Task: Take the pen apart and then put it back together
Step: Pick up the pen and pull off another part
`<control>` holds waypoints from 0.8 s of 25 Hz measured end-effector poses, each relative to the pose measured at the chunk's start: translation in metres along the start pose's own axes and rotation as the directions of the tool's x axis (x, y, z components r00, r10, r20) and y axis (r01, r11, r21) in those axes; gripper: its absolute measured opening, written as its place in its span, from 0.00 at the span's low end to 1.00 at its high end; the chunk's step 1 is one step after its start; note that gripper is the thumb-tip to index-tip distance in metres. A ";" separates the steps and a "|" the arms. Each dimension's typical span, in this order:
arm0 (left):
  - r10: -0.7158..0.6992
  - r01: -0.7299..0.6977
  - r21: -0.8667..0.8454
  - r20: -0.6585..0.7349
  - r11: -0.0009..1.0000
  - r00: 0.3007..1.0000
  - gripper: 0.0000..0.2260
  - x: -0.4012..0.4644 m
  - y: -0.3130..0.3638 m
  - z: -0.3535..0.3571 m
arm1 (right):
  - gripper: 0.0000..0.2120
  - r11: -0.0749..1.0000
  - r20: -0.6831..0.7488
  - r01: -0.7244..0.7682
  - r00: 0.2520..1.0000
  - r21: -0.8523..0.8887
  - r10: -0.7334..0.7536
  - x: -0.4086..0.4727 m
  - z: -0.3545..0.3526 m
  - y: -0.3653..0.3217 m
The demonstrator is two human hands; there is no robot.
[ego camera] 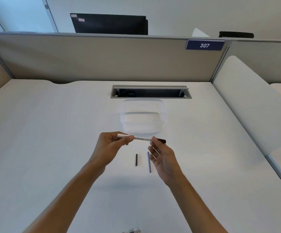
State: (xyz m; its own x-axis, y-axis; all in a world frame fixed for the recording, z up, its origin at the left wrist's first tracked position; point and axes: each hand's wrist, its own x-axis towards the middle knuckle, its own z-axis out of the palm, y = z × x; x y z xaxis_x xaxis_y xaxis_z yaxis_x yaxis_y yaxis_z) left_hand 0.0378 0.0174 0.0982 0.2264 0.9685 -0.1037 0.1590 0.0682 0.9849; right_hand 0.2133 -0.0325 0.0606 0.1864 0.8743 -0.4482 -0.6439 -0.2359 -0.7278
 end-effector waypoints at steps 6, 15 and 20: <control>-0.043 0.045 -0.033 0.051 0.998 0.998 0.05 -0.006 -0.008 0.009 | 0.06 0.995 0.017 0.046 0.999 -0.088 -0.045 -0.006 0.010 0.006; -0.062 0.064 0.138 -0.018 0.988 0.998 0.11 -0.008 -0.049 -0.014 | 0.02 0.784 0.152 0.399 0.915 -0.475 -0.374 0.003 0.019 0.027; 0.075 -0.090 0.900 0.064 0.426 0.995 0.32 -0.012 -0.126 -0.058 | 0.05 0.524 0.210 0.423 0.884 -0.739 -0.418 0.021 0.013 0.055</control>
State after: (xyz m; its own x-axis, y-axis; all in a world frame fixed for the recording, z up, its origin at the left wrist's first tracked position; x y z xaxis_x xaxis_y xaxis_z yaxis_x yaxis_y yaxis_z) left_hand -0.0408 0.0112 -0.0165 0.2983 0.9537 -0.0383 0.9126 -0.2732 0.3043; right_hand 0.1729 -0.0213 0.0178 0.2776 0.9605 0.0170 0.2903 -0.0669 -0.9546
